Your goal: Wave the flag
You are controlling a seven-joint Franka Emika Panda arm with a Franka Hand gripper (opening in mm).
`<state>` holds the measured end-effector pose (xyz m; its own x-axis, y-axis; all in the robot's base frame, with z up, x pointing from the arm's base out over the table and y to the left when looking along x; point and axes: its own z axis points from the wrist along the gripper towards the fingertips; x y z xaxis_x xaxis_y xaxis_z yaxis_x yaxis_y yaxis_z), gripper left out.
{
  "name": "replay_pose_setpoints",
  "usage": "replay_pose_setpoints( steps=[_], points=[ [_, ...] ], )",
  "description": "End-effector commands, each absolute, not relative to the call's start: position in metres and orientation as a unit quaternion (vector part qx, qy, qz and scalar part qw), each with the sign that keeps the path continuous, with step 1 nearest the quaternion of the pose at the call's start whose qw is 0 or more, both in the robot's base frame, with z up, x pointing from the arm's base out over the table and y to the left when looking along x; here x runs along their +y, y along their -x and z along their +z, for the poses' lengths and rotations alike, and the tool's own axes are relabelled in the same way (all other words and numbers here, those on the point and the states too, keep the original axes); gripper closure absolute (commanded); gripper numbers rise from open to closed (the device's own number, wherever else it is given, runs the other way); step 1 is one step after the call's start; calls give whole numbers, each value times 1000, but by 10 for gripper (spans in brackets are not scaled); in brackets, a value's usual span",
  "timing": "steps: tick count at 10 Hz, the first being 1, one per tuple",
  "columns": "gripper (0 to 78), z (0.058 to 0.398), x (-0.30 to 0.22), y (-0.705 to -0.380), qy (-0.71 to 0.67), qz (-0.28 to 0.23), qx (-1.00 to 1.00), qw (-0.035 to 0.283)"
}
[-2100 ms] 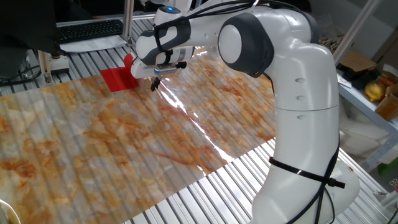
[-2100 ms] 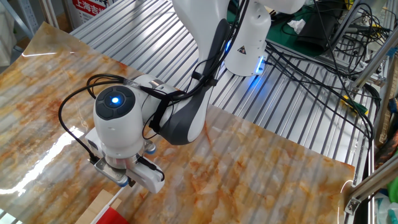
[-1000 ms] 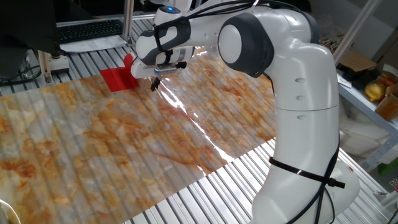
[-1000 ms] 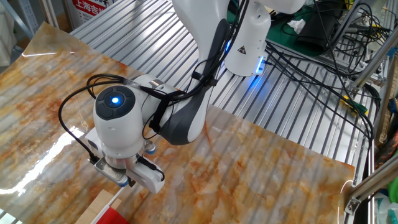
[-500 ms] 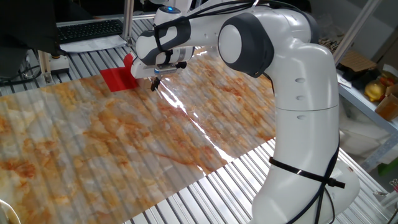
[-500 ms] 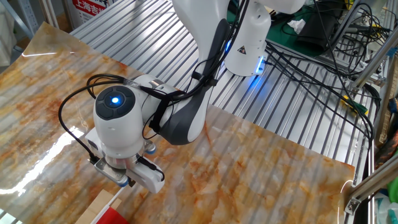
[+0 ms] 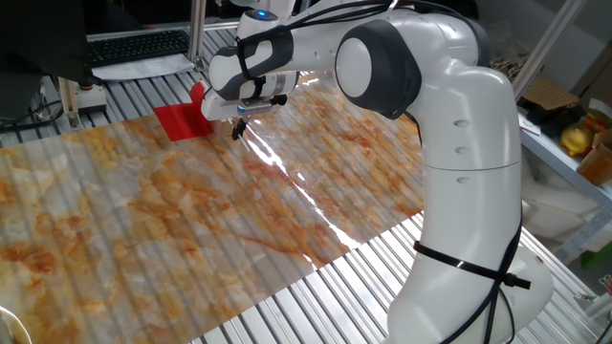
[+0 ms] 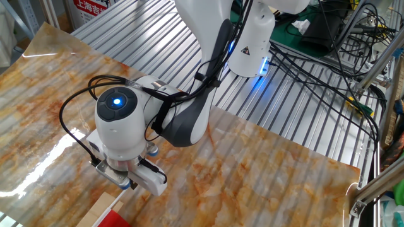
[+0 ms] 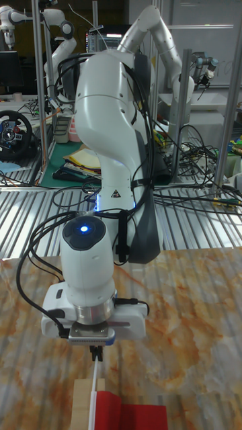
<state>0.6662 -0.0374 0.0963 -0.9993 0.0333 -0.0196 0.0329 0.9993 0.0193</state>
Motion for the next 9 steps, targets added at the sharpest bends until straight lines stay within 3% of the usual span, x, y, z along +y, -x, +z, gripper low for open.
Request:
replay_pose_setpoints(
  steps=[1,5,6,9],
  points=[
    [764,98,-38,-668,-17,9,1000,13],
    [764,98,-38,-668,-17,9,1000,13],
    [764,179,-47,-696,-18,-11,1000,5],
    [764,179,-47,-696,-17,-13,1000,6]
  ],
)
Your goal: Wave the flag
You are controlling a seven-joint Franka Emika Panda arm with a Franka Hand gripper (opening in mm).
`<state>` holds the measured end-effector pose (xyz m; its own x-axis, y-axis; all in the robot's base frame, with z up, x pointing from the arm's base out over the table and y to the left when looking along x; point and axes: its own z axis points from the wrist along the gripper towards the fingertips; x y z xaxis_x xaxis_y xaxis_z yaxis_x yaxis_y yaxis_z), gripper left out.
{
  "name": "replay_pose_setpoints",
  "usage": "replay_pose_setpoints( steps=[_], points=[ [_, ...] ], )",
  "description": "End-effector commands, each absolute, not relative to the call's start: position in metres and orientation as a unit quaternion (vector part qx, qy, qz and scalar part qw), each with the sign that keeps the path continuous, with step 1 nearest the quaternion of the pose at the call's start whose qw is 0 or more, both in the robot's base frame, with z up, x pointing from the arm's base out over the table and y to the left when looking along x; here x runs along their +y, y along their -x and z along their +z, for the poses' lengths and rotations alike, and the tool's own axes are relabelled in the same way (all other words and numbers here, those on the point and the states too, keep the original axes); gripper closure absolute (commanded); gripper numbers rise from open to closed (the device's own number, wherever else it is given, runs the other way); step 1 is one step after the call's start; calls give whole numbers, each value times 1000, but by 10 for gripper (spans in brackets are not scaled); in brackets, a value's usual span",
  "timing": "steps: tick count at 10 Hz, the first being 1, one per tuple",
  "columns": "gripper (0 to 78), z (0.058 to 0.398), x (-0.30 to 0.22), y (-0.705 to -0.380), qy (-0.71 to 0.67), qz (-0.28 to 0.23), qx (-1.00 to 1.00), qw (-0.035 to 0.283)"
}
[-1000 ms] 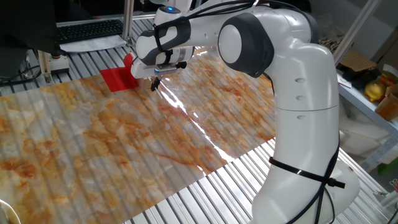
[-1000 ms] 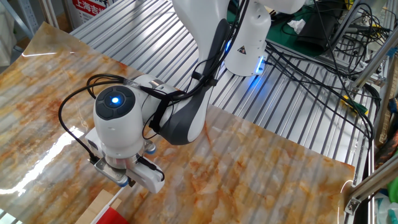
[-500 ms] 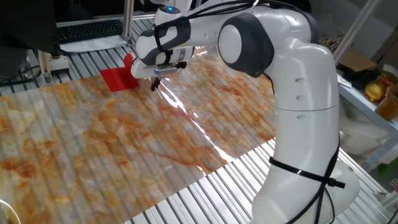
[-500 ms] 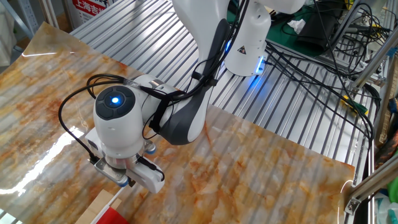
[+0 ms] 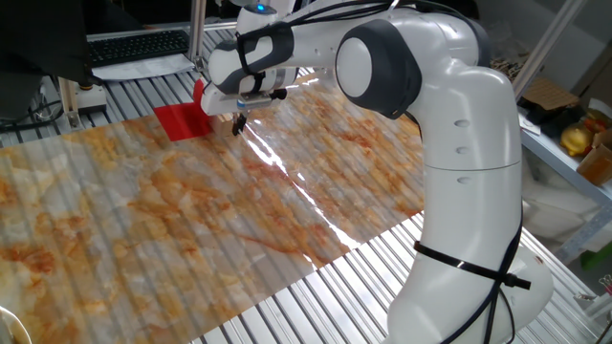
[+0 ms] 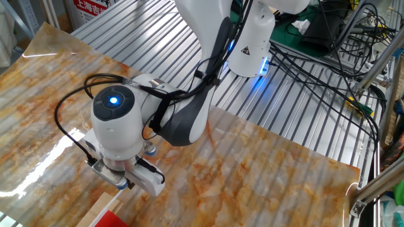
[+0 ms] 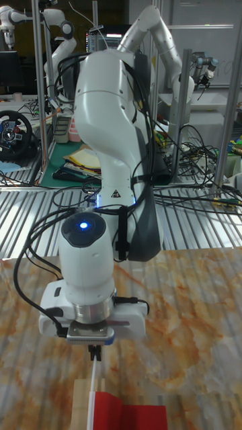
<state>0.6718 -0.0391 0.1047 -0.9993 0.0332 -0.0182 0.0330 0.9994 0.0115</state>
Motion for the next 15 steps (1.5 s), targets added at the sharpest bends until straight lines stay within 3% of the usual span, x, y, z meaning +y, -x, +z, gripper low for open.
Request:
replay_pose_setpoints(
  steps=[1,15],
  points=[
    [764,180,-47,-696,-13,-13,1000,6],
    [764,180,-48,-697,-11,-18,1000,12]
  ],
)
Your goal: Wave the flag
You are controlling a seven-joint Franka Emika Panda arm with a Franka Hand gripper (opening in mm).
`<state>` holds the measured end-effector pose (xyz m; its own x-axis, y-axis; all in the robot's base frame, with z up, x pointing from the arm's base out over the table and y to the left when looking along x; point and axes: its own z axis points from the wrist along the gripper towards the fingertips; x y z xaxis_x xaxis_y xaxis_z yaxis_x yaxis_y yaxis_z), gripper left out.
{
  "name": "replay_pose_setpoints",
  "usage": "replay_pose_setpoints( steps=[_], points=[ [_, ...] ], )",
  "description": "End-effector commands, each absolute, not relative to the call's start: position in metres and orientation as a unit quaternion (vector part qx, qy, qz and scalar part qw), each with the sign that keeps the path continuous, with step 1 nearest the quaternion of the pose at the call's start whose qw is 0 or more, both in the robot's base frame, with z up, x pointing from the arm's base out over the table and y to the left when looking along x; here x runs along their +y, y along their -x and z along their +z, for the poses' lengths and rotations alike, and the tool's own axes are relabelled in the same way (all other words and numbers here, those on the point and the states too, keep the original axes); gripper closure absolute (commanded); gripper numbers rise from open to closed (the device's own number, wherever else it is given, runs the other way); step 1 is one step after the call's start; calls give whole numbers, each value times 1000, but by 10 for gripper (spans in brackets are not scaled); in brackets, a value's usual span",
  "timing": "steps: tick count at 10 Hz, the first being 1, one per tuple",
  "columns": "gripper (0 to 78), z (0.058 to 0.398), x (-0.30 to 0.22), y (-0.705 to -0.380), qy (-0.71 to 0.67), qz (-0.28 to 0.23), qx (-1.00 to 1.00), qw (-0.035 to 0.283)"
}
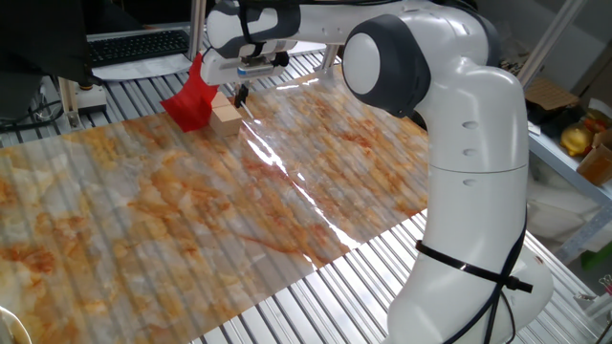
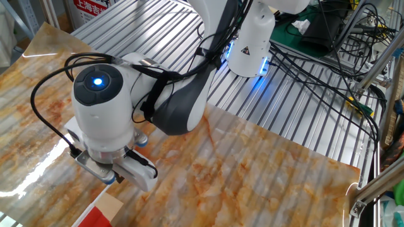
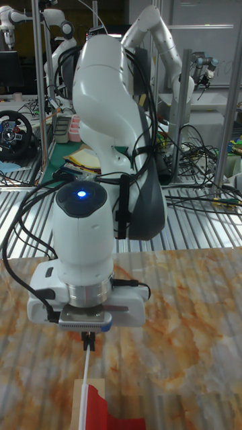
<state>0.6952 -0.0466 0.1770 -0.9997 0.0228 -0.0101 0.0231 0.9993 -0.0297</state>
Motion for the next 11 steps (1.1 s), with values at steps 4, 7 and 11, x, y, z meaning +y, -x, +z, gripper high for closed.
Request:
replay_pose_setpoints(
  steps=[4,7,11],
  points=[
    [764,194,-55,-707,-17,-17,1000,13],
    [764,221,-67,-711,-21,-20,1000,7],
    [764,237,-75,-706,-28,-25,999,13]
  ],
)
